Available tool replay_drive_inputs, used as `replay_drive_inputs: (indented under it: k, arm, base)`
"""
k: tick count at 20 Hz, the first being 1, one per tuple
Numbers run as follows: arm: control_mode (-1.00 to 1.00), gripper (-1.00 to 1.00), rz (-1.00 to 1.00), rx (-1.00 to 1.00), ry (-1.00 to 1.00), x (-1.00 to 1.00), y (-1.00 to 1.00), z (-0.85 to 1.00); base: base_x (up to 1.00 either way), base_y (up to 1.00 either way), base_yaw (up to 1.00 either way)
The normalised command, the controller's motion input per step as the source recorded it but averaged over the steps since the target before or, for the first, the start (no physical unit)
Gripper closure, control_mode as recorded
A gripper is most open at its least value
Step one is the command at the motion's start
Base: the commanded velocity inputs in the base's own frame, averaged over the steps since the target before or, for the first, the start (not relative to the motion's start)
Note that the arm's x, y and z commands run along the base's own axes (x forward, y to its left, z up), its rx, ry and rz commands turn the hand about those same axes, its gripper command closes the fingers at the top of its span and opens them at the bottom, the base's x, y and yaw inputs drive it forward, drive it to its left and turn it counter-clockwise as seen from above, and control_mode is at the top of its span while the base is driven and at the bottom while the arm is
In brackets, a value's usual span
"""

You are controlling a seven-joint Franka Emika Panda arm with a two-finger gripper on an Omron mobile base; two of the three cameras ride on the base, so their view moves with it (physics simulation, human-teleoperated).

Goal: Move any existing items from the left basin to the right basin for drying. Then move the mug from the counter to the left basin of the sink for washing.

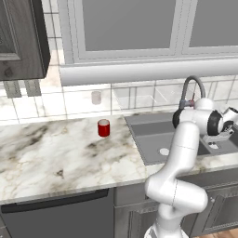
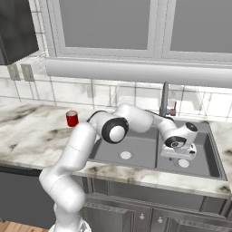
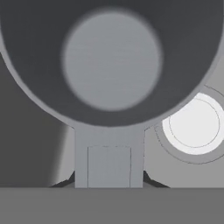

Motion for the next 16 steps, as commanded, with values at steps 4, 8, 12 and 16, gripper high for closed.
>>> replay_drive_inputs:
  k: [4,8,12,16]
  arm:
    - [-1.0,1.0,0.07,0.0,0.0,0.0,0.0,-0.43]
    - [-1.0,1.0,0.07,0.0,0.0,0.0,0.0,-0.45]
    - [-1.0,1.0,0.07,0.0,-0.01,0.0,0.0,-0.45]
    - [-1.0,1.0,0.07,0.0,-0.02,0.0,0.0,-0.46]
  base:
    - [0.0,0.0,0.0]
    - [0.0,0.0,0.0]
    - [0.0,0.0,0.0]
    - [0.0,0.0,0.0]
